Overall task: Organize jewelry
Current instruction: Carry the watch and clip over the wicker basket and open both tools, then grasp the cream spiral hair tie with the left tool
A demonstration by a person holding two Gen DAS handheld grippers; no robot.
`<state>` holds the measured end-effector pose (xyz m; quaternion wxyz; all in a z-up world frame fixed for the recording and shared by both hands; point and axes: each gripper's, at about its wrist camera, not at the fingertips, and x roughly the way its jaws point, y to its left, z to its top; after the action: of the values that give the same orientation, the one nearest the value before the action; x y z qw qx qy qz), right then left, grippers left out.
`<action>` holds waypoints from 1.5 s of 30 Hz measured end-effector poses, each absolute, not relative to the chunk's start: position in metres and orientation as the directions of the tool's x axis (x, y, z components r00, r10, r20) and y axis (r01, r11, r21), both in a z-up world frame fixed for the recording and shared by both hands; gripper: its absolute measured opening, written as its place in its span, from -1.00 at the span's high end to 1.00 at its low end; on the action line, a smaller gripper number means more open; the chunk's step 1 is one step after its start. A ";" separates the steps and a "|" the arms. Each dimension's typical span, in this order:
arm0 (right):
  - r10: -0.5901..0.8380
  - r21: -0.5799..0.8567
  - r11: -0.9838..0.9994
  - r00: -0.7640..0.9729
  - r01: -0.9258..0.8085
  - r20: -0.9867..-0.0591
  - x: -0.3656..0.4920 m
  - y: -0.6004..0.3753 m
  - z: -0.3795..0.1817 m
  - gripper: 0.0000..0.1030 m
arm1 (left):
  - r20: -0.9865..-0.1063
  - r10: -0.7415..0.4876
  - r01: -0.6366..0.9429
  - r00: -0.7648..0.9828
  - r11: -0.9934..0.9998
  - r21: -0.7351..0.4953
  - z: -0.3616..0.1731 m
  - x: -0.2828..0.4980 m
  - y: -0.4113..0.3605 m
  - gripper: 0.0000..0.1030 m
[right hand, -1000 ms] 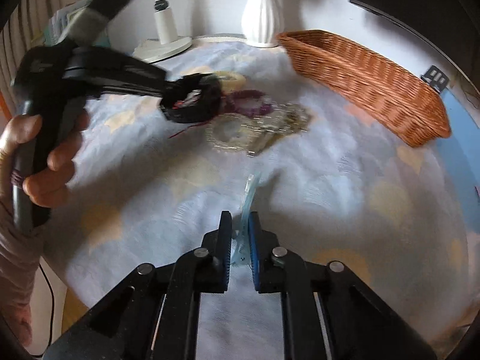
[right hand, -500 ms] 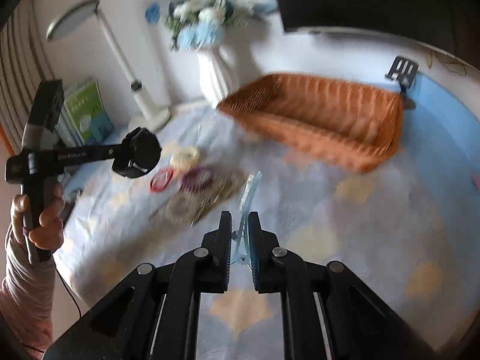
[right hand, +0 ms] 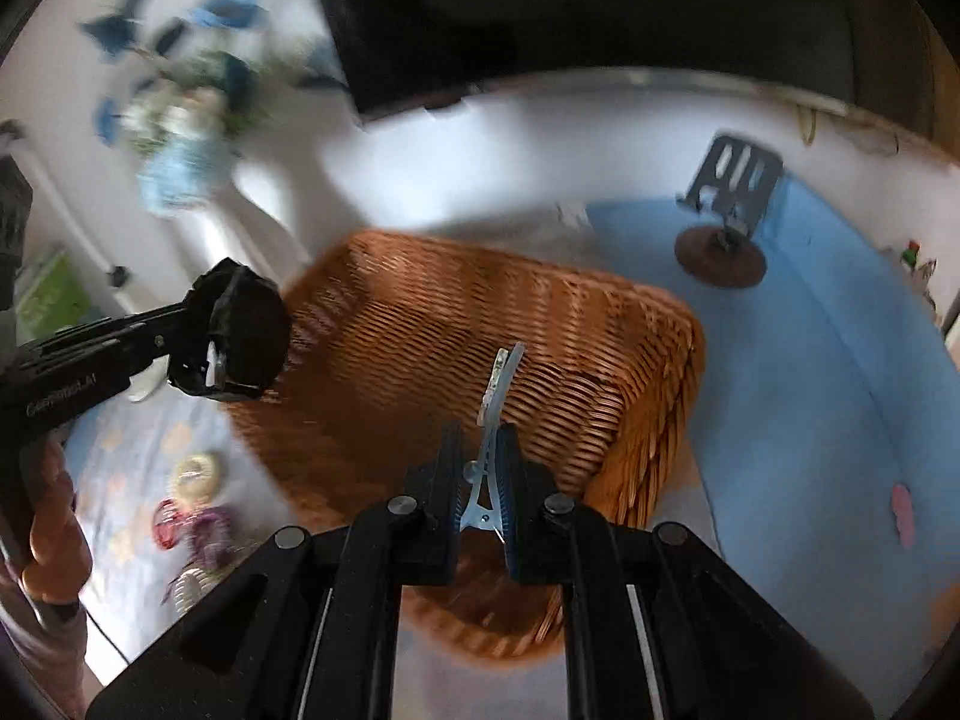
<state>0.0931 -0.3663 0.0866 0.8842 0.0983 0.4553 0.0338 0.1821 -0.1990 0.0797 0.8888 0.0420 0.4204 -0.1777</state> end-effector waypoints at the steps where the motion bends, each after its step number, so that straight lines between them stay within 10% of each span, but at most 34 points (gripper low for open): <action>1: 0.156 0.212 0.977 0.568 0.034 -0.808 0.098 -0.369 0.081 0.74 | -0.777 -0.275 0.349 0.565 0.934 -0.077 0.070 0.192 -0.206 0.77; 15: 0.106 0.147 0.988 0.541 0.034 -0.834 0.104 -0.361 0.068 0.65 | -0.823 -0.346 0.323 0.450 0.923 -0.210 0.024 0.231 -0.211 0.65; 19: 0.115 0.161 0.986 0.579 0.030 -0.807 0.097 -0.362 0.082 0.52 | -0.794 -0.392 0.331 0.465 0.909 -0.255 0.040 0.220 -0.190 0.30; 30: 0.248 0.213 0.968 0.672 -0.136 -0.698 0.041 -0.292 0.136 0.40 | -0.676 -0.344 0.303 0.652 0.935 -0.184 0.147 0.136 -0.086 0.27; 36: 0.292 0.192 0.956 0.712 -0.220 -0.639 -0.003 -0.242 0.122 0.27 | -0.621 -0.254 0.222 0.742 0.966 -0.129 0.183 0.064 -0.010 -0.06; 45: 0.311 0.173 0.948 0.663 -0.267 -0.681 -0.012 -0.207 0.064 0.26 | -0.693 -0.229 0.146 0.684 0.973 -0.178 0.121 0.035 0.048 -0.07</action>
<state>-0.0121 -0.2072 0.0641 0.9115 0.0289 0.3784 0.1584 0.0355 0.0476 0.1206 0.9159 -0.0544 0.3843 -0.1023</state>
